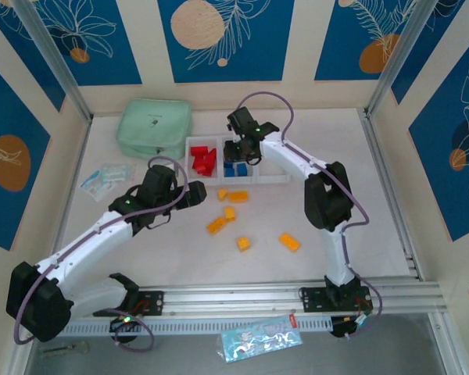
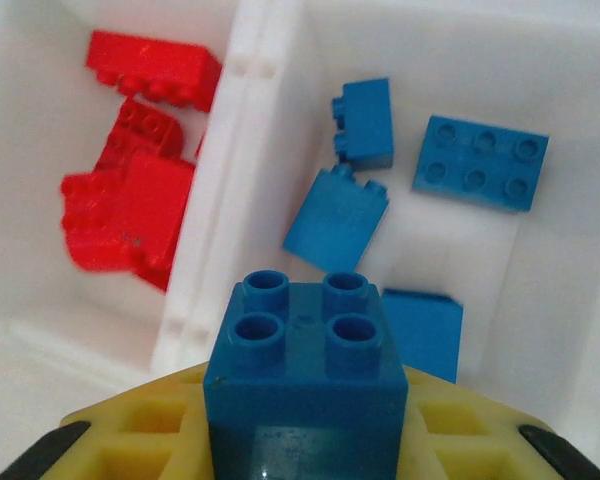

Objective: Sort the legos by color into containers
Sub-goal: Place the lego in the container, then pick up the lego from the bottom-center of the table.

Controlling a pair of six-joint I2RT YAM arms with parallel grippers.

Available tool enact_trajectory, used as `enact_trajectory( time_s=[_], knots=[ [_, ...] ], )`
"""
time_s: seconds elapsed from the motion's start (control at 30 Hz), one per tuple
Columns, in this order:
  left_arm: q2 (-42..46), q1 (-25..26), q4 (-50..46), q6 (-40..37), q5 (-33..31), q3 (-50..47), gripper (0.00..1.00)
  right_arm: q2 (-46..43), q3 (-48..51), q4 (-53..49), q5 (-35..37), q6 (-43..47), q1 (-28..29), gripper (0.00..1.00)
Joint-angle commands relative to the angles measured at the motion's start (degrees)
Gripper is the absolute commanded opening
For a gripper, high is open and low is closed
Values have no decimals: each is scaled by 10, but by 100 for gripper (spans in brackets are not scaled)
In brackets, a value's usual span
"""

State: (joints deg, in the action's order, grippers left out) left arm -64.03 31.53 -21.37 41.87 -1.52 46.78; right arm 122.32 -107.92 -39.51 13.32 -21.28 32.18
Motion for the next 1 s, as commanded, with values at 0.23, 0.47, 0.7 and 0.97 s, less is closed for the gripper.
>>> enact_trajectory(
  time_s=[0.23,0.47,0.7,0.97],
  knots=[
    [-24,-12,15,-6,17,32,99,71,-111,-59,27,28,-17,50],
    [-35,-12,19,-2,46,38,99,-12,-49,-31,3,33,-12,56],
    [-24,1,26,0,69,24,99,-152,95,-8,-8,19,-16,60],
    [-12,56,47,15,73,4,99,-312,283,-39,-15,-10,-24,65]
  ],
)
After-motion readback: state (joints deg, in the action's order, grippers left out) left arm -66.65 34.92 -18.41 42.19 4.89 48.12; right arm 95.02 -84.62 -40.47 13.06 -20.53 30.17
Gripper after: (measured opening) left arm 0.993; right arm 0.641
